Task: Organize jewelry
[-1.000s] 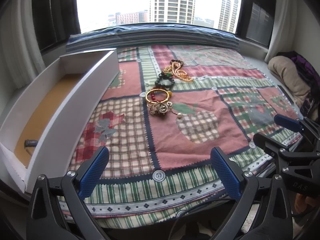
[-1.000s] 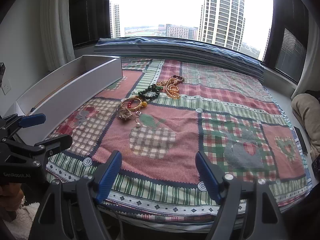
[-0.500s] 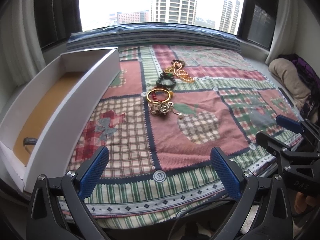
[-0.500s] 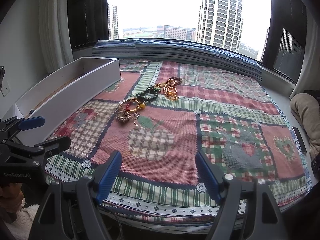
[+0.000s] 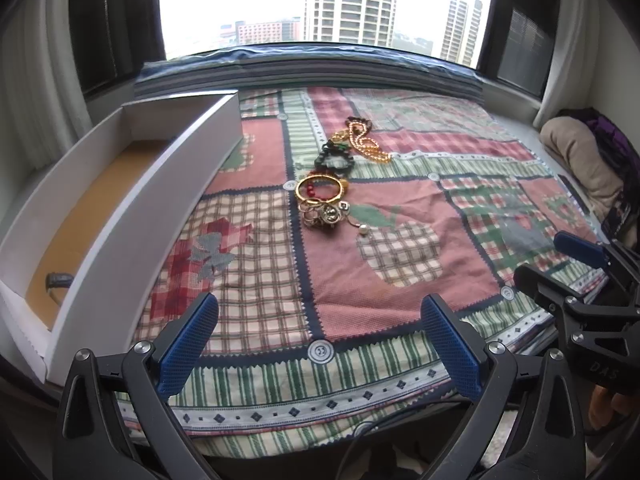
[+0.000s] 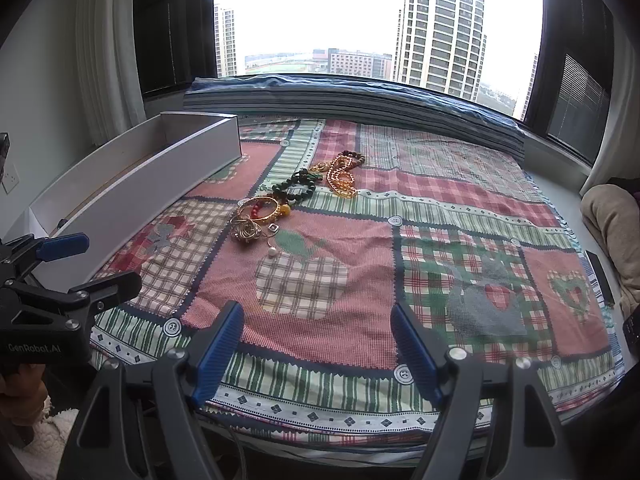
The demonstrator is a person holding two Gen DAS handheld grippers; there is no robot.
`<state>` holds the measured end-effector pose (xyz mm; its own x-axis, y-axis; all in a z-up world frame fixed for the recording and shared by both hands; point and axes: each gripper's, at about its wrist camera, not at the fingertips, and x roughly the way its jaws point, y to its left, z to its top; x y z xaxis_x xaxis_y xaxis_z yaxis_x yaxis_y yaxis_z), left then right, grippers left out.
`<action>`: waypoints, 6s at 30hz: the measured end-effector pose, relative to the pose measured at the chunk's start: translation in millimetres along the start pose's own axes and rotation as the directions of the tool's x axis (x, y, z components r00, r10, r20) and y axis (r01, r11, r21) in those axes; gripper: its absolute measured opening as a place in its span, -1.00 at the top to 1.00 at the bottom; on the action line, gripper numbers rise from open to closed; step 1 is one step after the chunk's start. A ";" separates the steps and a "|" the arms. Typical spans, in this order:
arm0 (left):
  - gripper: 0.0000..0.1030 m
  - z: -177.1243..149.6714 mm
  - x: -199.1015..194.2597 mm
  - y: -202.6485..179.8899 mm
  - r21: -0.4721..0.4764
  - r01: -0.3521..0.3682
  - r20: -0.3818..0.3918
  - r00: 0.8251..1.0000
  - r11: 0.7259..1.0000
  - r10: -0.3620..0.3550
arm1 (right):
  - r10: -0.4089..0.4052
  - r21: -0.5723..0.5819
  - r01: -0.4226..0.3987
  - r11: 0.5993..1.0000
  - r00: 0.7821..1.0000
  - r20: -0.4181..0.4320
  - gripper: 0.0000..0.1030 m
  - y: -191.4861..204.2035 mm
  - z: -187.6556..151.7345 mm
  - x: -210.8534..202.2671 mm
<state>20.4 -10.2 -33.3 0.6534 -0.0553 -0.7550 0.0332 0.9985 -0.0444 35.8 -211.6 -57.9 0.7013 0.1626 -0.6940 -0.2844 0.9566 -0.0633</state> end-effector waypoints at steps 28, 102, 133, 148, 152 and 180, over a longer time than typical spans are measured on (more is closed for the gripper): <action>-0.97 12.4 23.5 30.3 -0.077 0.035 -0.041 0.998 0.996 -0.039 | -0.008 0.065 0.009 0.998 1.000 -0.024 -0.50 -15.7 -5.0 5.7; 0.24 16.4 34.1 106.8 -0.203 0.030 -0.053 0.998 0.979 -0.042 | 0.501 0.535 -0.300 0.790 0.819 -0.280 0.44 0.1 97.0 261.0; 0.24 47.0 -21.3 94.0 -0.166 0.128 0.055 0.991 0.978 -0.121 | 0.514 0.451 -0.434 0.780 0.855 -0.067 0.84 -22.7 124.9 138.3; 0.24 55.4 -68.5 170.2 -0.290 0.053 0.138 0.990 0.956 -0.013 | 0.618 0.290 -0.586 0.757 0.785 -0.026 0.84 58.6 174.4 98.3; 0.24 53.9 -72.5 193.8 -0.330 0.006 0.145 0.988 0.944 0.044 | 0.646 0.238 -0.620 0.747 0.762 -0.044 0.84 90.9 187.1 97.6; 0.23 44.2 43.7 273.0 -0.455 -0.136 -0.149 0.986 0.880 0.075 | 0.626 0.099 -0.631 0.769 0.713 -0.316 0.84 264.5 220.4 218.7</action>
<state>91.4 260.2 -49.5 0.5338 0.0196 -0.8454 -0.4033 0.8846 -0.2342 258.0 130.2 -68.4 0.1157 0.6379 -0.7614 -0.5969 0.6573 0.4600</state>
